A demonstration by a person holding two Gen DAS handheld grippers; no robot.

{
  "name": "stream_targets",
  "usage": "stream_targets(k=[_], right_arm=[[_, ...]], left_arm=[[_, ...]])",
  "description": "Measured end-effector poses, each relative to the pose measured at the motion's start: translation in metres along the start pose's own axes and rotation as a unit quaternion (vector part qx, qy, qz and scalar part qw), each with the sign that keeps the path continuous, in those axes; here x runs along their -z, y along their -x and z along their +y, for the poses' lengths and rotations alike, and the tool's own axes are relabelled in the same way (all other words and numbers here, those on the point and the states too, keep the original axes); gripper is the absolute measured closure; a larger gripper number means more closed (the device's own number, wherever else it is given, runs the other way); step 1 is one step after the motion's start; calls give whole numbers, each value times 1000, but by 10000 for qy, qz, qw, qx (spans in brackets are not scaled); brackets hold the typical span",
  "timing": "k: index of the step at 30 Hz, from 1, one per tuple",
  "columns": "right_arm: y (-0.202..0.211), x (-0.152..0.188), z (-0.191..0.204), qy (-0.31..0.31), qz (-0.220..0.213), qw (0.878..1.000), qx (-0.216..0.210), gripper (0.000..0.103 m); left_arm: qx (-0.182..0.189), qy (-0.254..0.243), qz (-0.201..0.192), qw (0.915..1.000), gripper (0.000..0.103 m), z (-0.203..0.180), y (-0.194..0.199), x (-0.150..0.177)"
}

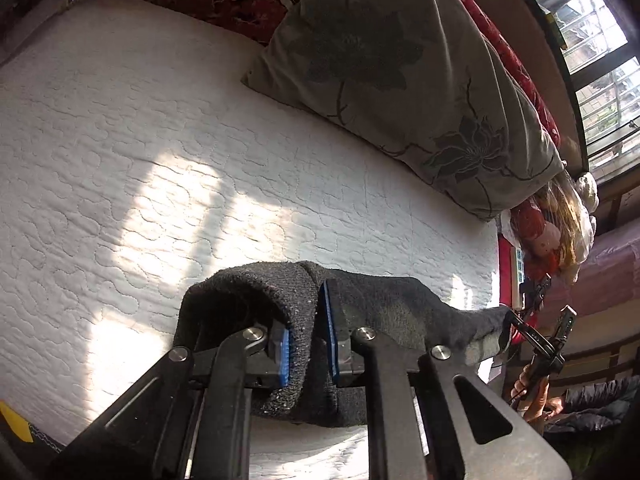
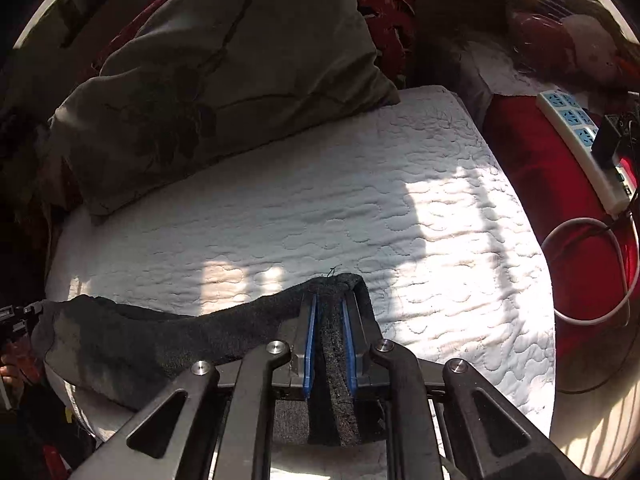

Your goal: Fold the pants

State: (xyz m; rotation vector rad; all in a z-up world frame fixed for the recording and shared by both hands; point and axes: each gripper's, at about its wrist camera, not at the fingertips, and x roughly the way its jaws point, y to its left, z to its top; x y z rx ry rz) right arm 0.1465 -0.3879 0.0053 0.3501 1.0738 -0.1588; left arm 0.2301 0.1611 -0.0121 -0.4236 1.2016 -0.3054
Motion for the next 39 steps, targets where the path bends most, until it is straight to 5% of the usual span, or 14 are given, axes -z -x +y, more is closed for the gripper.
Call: stream_targets(k=[4, 7, 12, 17, 19, 21, 23, 27, 29, 32, 35, 39], right_arm=[[-43, 10, -10, -18, 540, 9979, 345, 88], [-33, 12, -11, -67, 314, 9984, 460, 72], [13, 16, -5, 34, -96, 9990, 435, 71], [33, 37, 27, 602, -371, 9968, 361, 74], [27, 41, 36, 684, -292, 9966, 361, 74], [17, 45, 41, 759, -172, 9964, 342, 75], [6, 45, 44, 821, -71, 9955, 467, 75], [-12, 50, 34, 620, 92, 9962, 601, 76], [-24, 57, 23, 520, 293, 9960, 671, 77], [-30, 65, 12, 394, 229, 9976, 523, 77], [-26, 62, 13, 324, 295, 9979, 475, 74], [11, 48, -11, -243, 171, 9978, -591, 73]], left_arm=[[-795, -370, 408, 9953, 92, 13, -34, 19], [-817, -449, 342, 9951, 92, 17, -33, 27], [-381, -316, -128, 9987, 92, 7, 17, 26], [-1040, -822, -1063, 9855, 92, -33, 61, 49], [-891, -852, -1388, 9826, 92, -40, 78, 57], [-226, -925, -1118, 9892, 92, -47, 76, 60], [9, -1214, -638, 9906, 91, -60, 52, 66], [-985, -1609, -21, 9820, 91, -47, -13, 92], [-854, -1308, 262, 9874, 93, -17, -39, 99], [-327, -778, 10, 9964, 98, 4, -33, 95], [-346, -541, -23, 9979, 98, -1, -21, 90], [-489, -938, -430, 9935, 97, -64, 20, 110]])
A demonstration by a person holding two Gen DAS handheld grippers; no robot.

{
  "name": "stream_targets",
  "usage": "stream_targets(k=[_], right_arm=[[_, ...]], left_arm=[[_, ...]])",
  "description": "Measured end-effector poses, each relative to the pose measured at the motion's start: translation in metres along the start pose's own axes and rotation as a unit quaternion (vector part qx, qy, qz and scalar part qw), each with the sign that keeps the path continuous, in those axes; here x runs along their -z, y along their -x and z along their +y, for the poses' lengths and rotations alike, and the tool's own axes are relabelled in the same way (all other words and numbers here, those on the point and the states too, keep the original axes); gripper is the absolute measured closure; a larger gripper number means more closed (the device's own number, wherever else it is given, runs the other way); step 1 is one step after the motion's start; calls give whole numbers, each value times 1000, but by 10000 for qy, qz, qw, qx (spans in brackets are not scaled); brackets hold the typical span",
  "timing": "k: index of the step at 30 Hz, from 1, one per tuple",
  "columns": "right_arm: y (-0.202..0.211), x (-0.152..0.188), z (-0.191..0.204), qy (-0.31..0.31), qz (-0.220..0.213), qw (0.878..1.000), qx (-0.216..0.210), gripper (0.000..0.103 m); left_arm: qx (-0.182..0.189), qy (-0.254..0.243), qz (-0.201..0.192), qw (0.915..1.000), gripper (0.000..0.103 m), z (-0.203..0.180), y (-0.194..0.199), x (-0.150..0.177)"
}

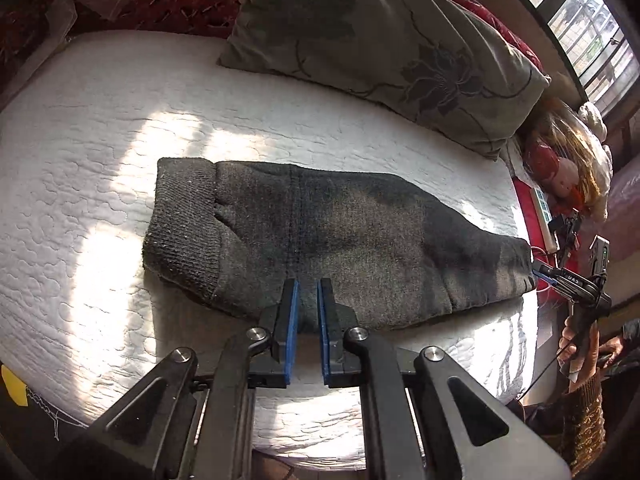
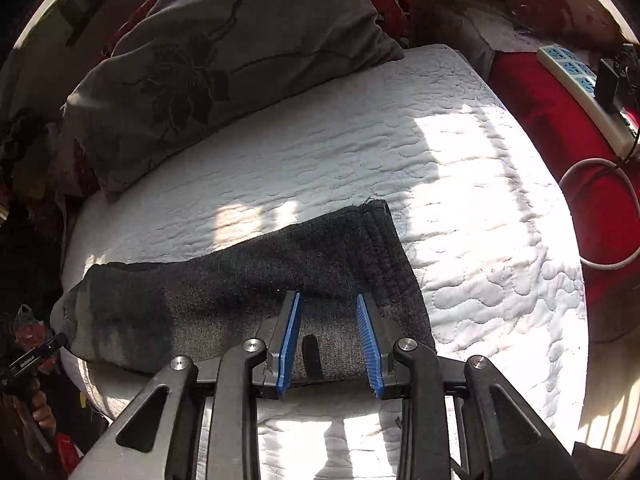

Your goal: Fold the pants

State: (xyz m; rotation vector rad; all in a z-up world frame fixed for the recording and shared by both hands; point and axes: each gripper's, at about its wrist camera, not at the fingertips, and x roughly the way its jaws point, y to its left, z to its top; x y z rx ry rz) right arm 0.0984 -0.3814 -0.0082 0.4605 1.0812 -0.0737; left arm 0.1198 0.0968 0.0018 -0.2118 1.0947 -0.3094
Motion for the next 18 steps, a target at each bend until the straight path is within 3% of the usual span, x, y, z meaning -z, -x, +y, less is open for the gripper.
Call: stream_targets(k=[1, 3, 4, 5, 9, 12, 14, 18], right_arm=[[11, -4, -9, -152, -65, 9996, -239, 70], [22, -14, -26, -409, 2, 9980, -472, 55], [23, -18, -33, -477, 73, 9976, -493, 49], [23, -21, -39, -496, 144, 9975, -477, 48], [11, -28, -61, -566, 468, 9964, -421, 48], [5, -28, -77, -641, 590, 9947, -549, 48], [4, -29, -84, -645, 613, 9939, -657, 48], [1, -32, -99, -693, 725, 9895, -1039, 48]], left_arm=[[43, -99, -54, 9999, 95, -21, 7, 2], [508, -90, 2, 9987, 80, -71, 10, 6], [728, -31, 133, 9973, 63, -94, 4, 8], [938, 50, 301, 9951, 56, -122, -8, 12], [1373, 138, 918, 9862, 57, -222, -67, 31], [1470, 543, 1182, 9806, 57, -268, -107, 42], [1470, 978, 1209, 9768, 57, -277, -128, 45], [1706, 1992, 1376, 9551, 61, -274, -159, 57]])
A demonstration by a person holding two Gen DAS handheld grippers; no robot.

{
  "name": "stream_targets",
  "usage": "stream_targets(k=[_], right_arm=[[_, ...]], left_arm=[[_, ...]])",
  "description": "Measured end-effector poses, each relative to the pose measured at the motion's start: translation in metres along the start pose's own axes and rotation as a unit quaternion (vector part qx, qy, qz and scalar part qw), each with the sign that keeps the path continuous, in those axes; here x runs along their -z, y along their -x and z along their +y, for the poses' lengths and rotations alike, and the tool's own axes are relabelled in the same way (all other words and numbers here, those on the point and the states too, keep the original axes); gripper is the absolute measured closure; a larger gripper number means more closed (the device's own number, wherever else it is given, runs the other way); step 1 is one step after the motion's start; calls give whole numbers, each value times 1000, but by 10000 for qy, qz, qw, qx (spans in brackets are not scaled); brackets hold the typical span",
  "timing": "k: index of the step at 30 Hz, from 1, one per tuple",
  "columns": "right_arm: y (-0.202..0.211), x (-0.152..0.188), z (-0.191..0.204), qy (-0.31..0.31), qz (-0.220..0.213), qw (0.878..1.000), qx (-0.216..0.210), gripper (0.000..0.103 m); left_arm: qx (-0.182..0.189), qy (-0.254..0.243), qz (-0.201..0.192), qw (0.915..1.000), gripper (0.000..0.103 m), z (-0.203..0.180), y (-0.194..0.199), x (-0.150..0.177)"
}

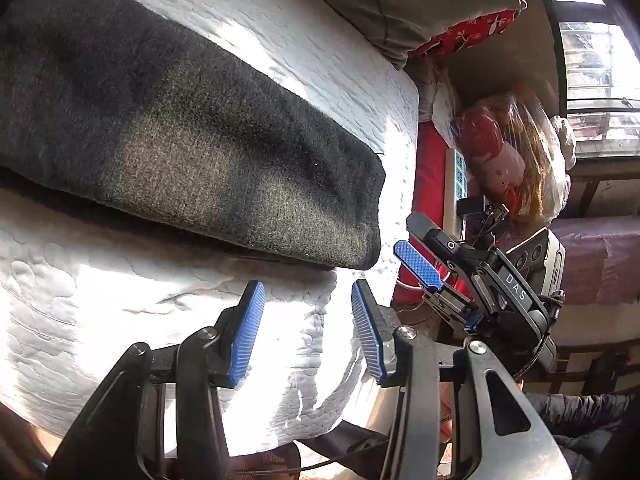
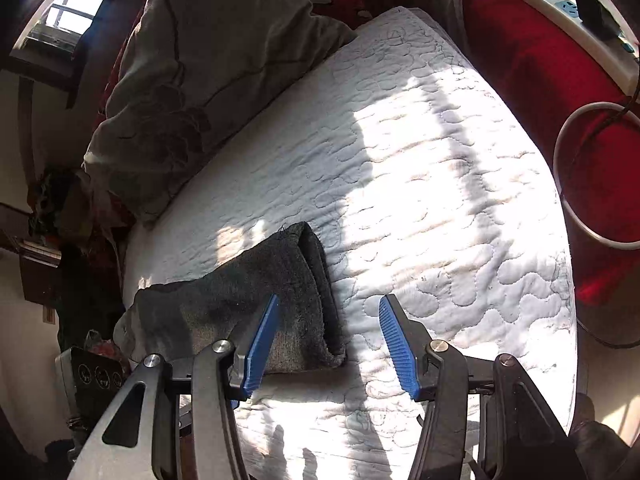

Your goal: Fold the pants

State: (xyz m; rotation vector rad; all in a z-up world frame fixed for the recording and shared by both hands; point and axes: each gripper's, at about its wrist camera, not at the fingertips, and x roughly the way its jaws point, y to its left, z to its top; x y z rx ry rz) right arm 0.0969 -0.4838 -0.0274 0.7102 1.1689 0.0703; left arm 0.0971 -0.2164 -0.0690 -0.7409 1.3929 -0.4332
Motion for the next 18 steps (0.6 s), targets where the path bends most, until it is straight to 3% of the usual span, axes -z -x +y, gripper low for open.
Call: stream_targets(k=[6, 15, 18], right_arm=[[-18, -17, -17, -194, 331, 9985, -380, 48], [-66, -52, -17, -347, 815, 9926, -828, 47], [-78, -62, -12, -330, 1079, 9859, -1234, 32]], left_arm=[[24, 619, 9, 9981, 61, 11, -32, 0], [114, 859, -146, 9961, 61, 26, -34, -9], [118, 899, -152, 9958, 61, 30, -35, -9]])
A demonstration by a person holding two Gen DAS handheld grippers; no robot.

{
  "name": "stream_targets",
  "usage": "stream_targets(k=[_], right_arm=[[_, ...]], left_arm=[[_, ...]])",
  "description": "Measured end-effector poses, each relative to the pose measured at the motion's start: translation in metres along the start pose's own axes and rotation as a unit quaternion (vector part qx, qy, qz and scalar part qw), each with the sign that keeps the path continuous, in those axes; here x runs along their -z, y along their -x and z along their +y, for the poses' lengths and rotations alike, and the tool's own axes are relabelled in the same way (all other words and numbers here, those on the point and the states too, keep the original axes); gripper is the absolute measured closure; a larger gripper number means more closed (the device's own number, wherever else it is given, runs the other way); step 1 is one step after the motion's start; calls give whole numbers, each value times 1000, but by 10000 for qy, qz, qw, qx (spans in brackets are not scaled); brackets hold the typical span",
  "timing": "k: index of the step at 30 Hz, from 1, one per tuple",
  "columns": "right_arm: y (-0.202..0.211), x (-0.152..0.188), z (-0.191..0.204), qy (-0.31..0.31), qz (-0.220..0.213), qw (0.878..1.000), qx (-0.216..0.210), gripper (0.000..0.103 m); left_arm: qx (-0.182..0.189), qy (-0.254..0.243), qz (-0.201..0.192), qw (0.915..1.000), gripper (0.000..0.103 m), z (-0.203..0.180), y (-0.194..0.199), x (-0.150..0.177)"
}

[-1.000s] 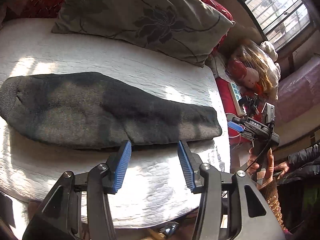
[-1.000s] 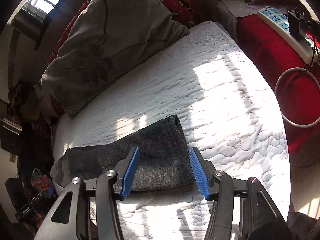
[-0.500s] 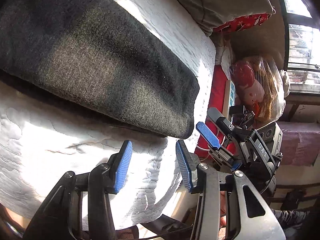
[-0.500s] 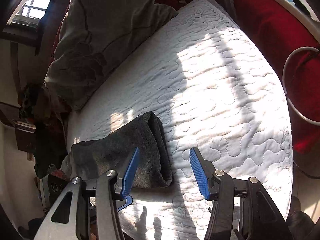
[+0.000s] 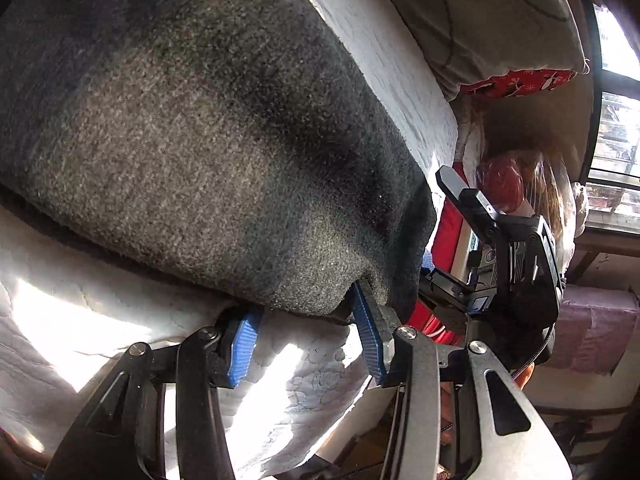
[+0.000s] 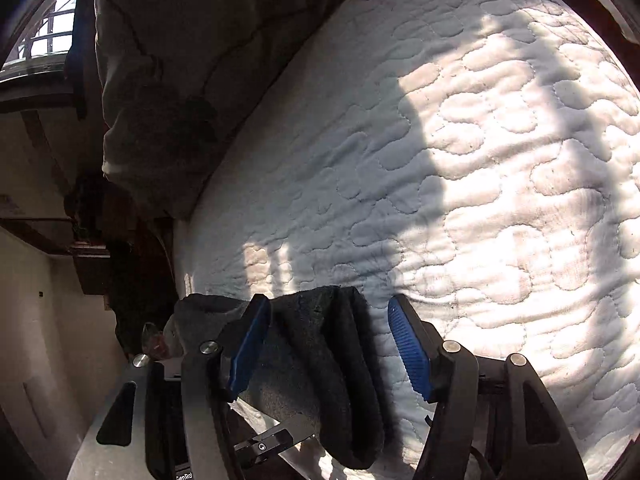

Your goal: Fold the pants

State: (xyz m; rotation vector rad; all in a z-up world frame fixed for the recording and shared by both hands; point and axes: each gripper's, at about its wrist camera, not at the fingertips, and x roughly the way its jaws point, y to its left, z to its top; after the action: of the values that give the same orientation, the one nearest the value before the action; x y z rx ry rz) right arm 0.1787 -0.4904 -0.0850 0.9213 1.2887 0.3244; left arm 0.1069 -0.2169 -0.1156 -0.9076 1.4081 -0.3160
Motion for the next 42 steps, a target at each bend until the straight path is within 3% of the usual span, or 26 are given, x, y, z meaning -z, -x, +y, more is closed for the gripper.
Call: stream_targets(k=[4, 7, 9, 11, 14, 16, 23, 30, 36, 42], right_arm=[[-5, 0, -2, 232, 432, 9980, -402, 28], [-7, 0, -11, -120, 338, 9963, -776, 31], [-16, 1, -4, -23, 381, 9967, -710, 39], [-23, 4, 2, 108, 330, 9987, -374, 61], [-15, 5, -7, -197, 192, 9985, -478, 74], [-8, 10, -5, -275, 85, 9985, -460, 78], [17, 30, 39, -70, -209, 9997, -130, 80], [28, 49, 109, 179, -430, 9989, 21, 80], [-5, 63, 180, 544, -402, 9976, 119, 81], [-74, 72, 246, 901, -141, 9954, 277, 81]], left_arm=[[28, -13, -43, 10000, 61, -3, 0, -1], [12, -40, -143, 9999, 61, -6, -2, 0], [-13, -185, -206, 9996, 61, -13, -3, -1], [11, -282, -243, 9993, 65, -17, -2, -2], [80, -298, -173, 9994, 75, -16, -1, -5], [144, -305, -96, 9994, 79, -17, 0, -7], [556, -475, -51, 9973, 82, -24, 30, -7], [1109, -519, -225, 9922, 82, -19, 88, -12], [1478, -183, -521, 9875, 82, 11, 134, -36], [1698, 425, -736, 9818, 82, 65, 167, -74]])
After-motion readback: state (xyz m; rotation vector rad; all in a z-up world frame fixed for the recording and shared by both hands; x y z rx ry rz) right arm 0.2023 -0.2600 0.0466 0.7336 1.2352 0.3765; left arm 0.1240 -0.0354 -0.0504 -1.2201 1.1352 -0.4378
